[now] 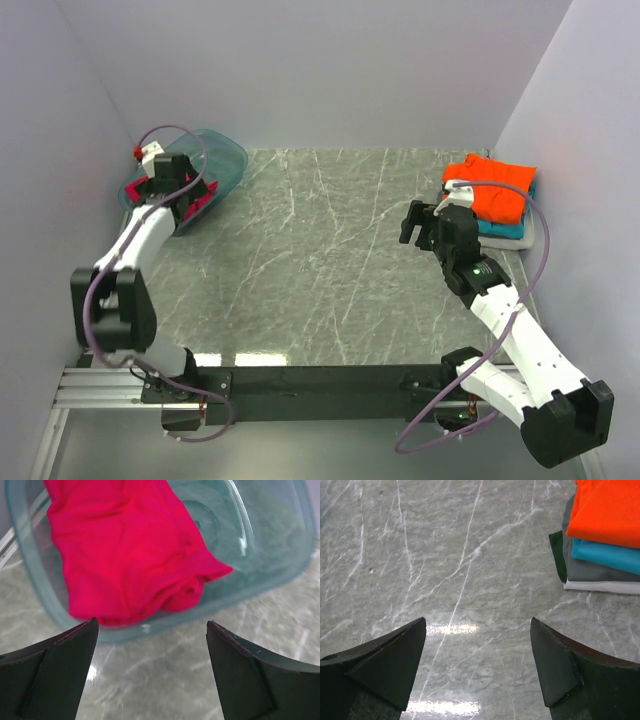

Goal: Fold and stack the t-shirts
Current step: Grab the tshirt from the pile

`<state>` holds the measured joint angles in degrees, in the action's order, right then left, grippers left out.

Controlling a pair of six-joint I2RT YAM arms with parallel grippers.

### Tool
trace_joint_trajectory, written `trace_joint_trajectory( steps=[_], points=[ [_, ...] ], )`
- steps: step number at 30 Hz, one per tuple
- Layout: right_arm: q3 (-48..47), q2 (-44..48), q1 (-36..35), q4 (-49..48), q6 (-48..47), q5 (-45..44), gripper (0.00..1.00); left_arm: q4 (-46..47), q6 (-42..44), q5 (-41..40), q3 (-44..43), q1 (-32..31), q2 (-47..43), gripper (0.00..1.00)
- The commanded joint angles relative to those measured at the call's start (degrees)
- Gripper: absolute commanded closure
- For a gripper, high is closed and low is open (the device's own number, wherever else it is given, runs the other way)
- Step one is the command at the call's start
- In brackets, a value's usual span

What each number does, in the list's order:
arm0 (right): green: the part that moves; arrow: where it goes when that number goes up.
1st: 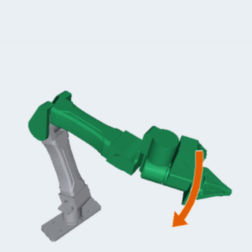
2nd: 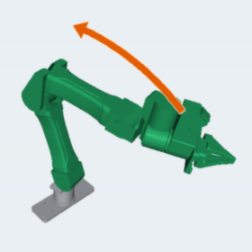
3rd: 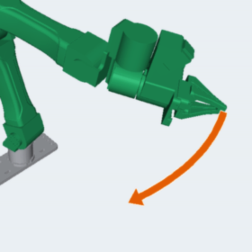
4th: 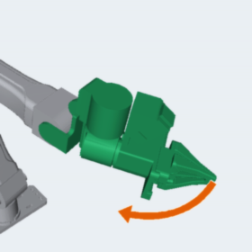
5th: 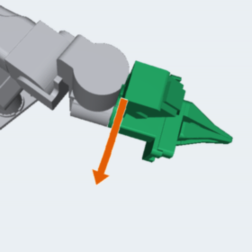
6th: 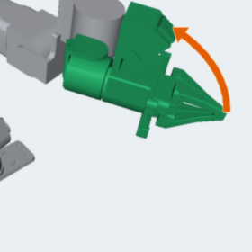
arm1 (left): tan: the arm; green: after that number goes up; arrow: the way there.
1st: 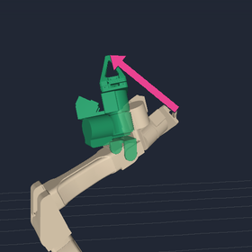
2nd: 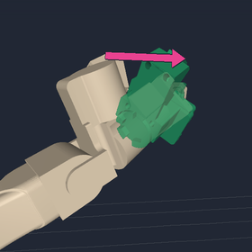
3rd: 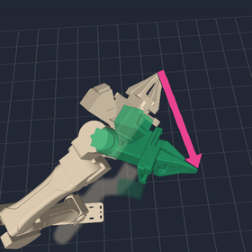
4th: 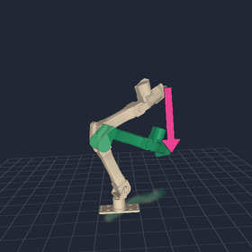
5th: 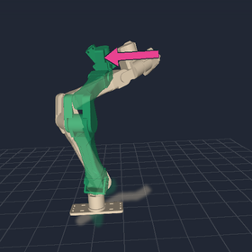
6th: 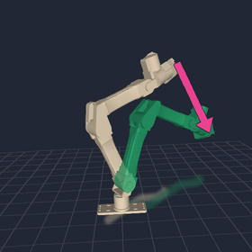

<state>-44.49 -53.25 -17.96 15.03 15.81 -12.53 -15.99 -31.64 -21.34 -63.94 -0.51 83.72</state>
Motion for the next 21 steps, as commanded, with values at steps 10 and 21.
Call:
trace_joint_trajectory(
  steps=[10, 21],
  points=[
    [1.60, 1.75, 0.55, -2.98, 0.18, 0.05, 0.09, -0.18, 5.71, -0.02, -17.70, 4.91, 21.47, 0.10],
    [1.86, 1.84, 0.55, -3.16, 0.27, 0.76, 0.09, -4.04, 7.03, 2.71, -19.81, 5.08, 29.65, 0.33]
  ],
)
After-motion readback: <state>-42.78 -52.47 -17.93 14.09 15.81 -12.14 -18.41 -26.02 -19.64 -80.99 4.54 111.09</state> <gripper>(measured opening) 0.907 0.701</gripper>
